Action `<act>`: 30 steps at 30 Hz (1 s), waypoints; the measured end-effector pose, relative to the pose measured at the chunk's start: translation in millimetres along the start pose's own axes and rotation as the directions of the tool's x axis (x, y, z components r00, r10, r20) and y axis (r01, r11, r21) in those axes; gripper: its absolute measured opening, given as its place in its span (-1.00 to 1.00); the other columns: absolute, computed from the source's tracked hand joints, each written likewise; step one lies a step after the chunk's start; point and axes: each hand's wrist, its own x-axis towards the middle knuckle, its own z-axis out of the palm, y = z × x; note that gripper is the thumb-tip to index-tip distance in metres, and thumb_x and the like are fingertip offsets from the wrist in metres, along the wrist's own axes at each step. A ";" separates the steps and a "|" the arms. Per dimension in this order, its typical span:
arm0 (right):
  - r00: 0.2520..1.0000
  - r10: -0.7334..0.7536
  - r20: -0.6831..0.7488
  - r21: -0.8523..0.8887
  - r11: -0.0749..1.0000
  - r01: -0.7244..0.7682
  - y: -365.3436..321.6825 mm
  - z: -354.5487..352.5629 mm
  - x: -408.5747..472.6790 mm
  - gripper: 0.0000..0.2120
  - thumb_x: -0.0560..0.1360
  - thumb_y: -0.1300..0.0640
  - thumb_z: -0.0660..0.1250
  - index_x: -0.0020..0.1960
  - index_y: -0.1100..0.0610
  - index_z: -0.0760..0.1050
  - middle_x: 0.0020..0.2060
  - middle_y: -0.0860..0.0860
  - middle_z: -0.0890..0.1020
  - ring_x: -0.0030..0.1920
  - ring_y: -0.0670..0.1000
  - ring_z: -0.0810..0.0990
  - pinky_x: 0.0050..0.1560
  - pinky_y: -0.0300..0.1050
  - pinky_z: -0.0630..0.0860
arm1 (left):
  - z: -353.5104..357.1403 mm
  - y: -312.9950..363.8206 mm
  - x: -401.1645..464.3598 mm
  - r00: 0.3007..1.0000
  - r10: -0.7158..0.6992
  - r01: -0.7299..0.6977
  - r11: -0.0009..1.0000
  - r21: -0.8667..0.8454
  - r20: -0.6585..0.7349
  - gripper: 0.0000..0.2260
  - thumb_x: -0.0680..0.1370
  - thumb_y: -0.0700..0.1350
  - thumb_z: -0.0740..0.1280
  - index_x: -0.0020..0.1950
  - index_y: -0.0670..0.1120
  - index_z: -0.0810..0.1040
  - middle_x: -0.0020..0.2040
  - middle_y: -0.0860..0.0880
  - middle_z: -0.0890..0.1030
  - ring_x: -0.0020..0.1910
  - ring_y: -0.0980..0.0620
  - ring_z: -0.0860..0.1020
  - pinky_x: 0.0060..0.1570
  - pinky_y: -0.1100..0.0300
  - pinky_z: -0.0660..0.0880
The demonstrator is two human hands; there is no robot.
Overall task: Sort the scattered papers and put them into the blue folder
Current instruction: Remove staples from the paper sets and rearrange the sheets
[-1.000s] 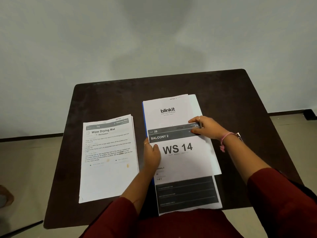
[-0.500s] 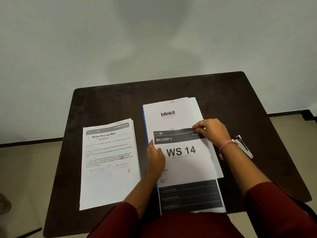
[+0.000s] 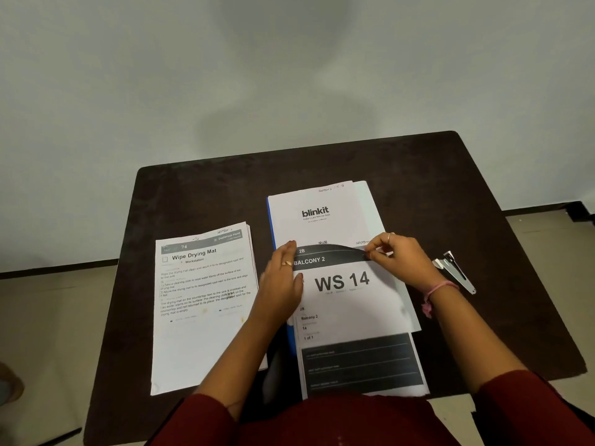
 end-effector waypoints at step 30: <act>0.986 0.106 0.127 -0.471 0.881 -0.034 8.2 -8.5 49.4 -0.68 0.51 0.04 0.35 0.26 -0.06 0.52 0.24 -0.07 0.53 0.29 0.05 0.40 0.26 0.03 0.29 | 22.4 12.5 -20.5 0.954 0.254 -0.277 0.950 0.145 0.161 -0.69 0.64 -0.16 0.14 0.37 -0.11 0.44 0.32 -0.02 0.47 0.13 -0.07 0.56 0.10 0.08 0.54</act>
